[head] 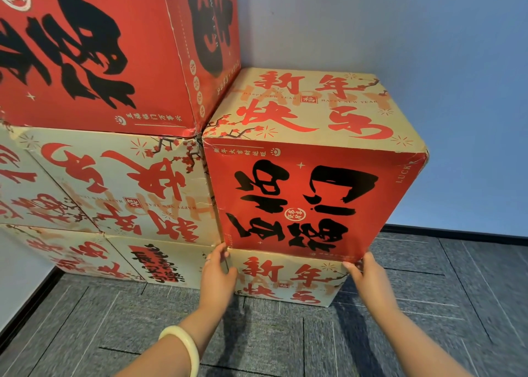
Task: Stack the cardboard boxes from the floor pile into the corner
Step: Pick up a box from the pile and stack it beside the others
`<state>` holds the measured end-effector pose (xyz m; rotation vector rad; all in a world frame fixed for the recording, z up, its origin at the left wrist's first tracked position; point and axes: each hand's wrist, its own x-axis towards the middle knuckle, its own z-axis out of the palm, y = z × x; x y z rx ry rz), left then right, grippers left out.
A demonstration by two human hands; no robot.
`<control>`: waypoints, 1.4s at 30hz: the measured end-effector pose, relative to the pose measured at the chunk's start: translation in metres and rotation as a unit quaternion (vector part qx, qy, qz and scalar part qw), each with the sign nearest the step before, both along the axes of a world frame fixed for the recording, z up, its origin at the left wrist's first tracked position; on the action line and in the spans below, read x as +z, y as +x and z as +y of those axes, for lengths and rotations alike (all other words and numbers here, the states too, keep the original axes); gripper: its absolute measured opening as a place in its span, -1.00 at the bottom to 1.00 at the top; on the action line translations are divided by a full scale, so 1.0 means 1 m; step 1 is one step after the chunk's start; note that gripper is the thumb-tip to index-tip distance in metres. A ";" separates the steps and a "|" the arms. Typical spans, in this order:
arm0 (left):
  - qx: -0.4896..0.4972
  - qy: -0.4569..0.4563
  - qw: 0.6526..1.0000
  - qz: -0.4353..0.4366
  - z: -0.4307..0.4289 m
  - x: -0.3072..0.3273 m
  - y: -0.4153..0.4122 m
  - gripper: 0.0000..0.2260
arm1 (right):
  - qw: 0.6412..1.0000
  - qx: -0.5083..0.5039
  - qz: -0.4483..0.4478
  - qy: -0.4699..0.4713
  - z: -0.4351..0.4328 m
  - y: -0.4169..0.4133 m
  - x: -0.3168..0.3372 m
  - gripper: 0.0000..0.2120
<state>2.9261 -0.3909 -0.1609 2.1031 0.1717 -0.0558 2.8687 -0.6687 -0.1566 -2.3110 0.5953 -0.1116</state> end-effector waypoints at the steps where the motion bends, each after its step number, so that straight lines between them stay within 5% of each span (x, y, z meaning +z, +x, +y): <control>1: 0.001 -0.003 1.000 0.001 0.000 0.000 0.000 -0.50 | 1.000 -0.001 0.000 0.000 0.000 0.000 0.000 -0.68; 21: -0.012 0.002 1.000 -0.001 0.001 0.002 -0.002 -0.49 | 1.000 -0.010 -0.002 0.009 0.000 -0.001 -0.002 -0.81; 31: 0.030 -0.017 0.999 0.028 0.018 -0.007 -0.001 -0.57 | 0.998 -0.020 -0.008 0.054 0.004 0.002 -0.002 -0.61; 42: -0.037 0.004 0.999 -0.017 0.011 -0.004 -0.005 -0.45 | 0.994 -0.006 -0.012 0.108 0.002 0.007 -0.001 -0.50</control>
